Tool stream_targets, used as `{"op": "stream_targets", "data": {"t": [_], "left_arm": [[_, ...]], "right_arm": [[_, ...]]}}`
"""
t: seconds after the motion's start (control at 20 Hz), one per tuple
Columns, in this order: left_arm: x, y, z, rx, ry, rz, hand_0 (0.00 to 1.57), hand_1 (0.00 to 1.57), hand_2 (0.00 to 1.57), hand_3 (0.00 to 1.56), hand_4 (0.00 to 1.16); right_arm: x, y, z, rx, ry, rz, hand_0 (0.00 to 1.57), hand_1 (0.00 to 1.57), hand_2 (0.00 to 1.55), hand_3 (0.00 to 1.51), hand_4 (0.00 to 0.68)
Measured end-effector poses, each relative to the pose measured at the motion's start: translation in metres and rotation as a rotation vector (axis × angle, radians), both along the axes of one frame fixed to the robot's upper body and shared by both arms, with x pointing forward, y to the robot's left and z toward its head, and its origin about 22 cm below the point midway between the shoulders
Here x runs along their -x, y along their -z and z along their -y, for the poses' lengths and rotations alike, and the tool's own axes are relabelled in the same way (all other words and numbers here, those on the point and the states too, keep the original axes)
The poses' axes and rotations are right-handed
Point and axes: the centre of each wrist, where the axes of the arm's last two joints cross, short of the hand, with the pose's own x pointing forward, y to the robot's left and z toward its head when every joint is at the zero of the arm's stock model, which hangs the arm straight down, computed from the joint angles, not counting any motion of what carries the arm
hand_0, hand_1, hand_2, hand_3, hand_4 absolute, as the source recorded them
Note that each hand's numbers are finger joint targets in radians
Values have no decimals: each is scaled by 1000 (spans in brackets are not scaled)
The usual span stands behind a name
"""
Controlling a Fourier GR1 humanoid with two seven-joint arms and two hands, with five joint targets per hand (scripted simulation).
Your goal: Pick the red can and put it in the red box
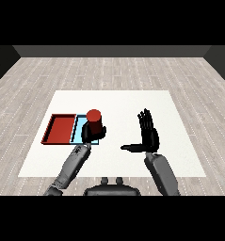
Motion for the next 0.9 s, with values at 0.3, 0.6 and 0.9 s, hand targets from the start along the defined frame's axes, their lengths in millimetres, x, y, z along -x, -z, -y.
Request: {"op": "stream_targets", "data": {"t": [0.3, 0.6, 0.9], "left_arm": [[-12, -18, -58, -70, -117, -3, 1571, 1571, 1571, 1495, 1117], [-24, -28, -123, -235, -246, -56, 1571, 1571, 1536, 1468, 1122], [-32, -9, -195, -396, -368, -276, 1571, 1571, 1556, 1485, 1050]], "right_arm": [[20, 16, 36, 10, 70, -22, 0, 0, 0, 0, 0], [24, 31, 66, 18, 122, -74, 0, 0, 0, 0, 0], [23, 47, 70, 10, 137, -103, 0, 0, 0, 0, 0]]}}
